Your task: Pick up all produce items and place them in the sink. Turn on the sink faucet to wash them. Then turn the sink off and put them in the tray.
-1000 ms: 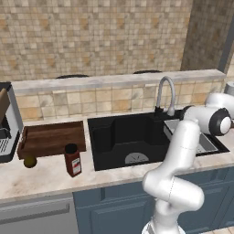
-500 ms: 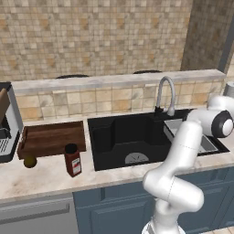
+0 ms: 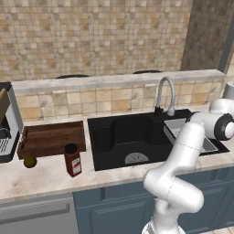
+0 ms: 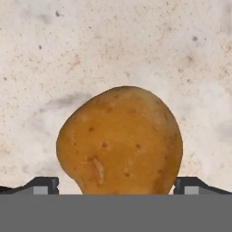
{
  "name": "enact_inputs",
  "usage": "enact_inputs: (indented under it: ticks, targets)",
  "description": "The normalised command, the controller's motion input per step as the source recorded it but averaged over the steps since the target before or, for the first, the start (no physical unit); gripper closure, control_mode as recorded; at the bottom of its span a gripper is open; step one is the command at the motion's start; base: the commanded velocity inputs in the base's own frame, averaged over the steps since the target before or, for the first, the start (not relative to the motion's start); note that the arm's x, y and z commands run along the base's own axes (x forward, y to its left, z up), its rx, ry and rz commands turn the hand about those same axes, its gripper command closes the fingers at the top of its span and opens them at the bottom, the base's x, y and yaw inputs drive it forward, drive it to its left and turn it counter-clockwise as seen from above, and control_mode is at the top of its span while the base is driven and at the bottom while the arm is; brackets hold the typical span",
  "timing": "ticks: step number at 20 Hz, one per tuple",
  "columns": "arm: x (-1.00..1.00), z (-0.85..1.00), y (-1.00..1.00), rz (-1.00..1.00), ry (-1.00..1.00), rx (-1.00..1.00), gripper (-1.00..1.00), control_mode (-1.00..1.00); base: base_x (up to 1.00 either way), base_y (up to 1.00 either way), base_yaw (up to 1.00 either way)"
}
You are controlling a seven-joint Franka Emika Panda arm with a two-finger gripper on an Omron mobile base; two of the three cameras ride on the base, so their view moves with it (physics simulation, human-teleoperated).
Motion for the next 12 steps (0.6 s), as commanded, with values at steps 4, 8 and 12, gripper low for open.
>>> enact_inputs:
  ticks: [4, 8, 12]
  targets:
    - [0.02, -0.27, 0.0, 0.11, 0.0, 0.04, -1.0, -1.0, 0.0, 0.0, 0.0]
    - [0.0, -0.15, 0.01, 0.08, -0.02, 0.03, 1.0, -1.0, 0.0, 0.0, 0.0]
    - [-0.29, 0.01, 0.16, 0.03, -0.11, 0.04, 1.0, -1.0, 0.0, 0.0, 0.0]
